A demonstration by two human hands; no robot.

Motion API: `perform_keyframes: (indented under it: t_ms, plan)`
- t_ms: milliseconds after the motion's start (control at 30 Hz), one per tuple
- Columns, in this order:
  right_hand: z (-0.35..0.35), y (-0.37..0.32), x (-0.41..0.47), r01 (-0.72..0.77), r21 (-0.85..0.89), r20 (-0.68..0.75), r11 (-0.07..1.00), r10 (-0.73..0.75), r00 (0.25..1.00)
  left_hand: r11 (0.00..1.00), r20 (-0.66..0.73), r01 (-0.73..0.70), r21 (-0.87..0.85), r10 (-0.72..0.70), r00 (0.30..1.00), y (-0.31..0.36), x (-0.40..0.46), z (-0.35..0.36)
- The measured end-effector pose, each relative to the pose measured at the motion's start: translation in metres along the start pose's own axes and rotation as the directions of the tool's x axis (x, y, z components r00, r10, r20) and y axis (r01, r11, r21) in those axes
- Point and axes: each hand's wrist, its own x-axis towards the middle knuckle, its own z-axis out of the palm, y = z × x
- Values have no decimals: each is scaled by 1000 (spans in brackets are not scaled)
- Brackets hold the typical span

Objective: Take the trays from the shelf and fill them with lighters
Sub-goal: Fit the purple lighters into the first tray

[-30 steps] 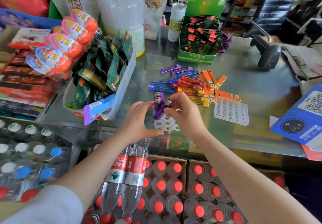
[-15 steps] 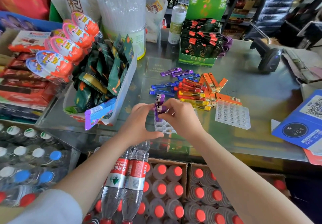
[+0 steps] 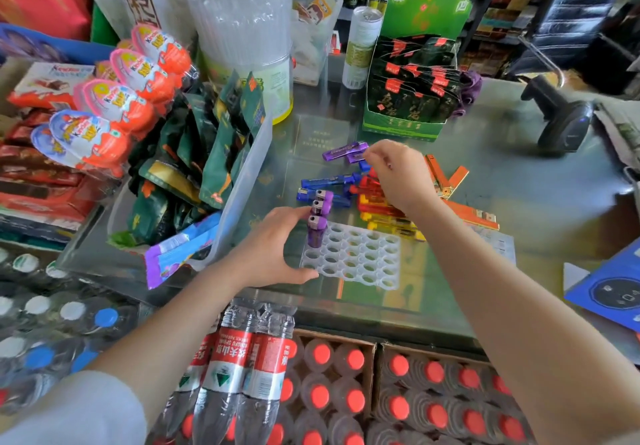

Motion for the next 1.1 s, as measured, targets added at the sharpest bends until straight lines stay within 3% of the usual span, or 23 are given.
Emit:
perform_keyframes:
  t_ms: [100,200,333,533,700,800,933,1100]
  plan:
    - [17,10,36,64,-200,96,978,-46,994,1000,9,4,2,-4,1000,-4,1,1]
    - [32,14,58,184,-458,272,870,-60,961,1000,2,-9,3,9,1000,-7,3,1]
    - [38,11,73,225,-529,294,818,-72,953,1000,-4,-19,-11,19,1000,-6,3,0]
    - [32,9,80,202,-521,342,829,-14,940,1000,1,-22,-17,22,1000,-6,2,0]
    - [28,5,65,246,-439,356,864,-84,931,999,-2,-35,-12,35,999,-6,2,1]
    - [17,-4,45,209,-242,193,947,-164,967,999,3,-37,4,37,999,-7,2,2]
    - [-9,-12,-7,49,140,4,989,-50,999,998,26,-53,16,53,998,-6,0,2]
    - [-27,-4,-76,-116,434,100,893,81,992,999,0,-8,38,8,1000,-7,-1,5]
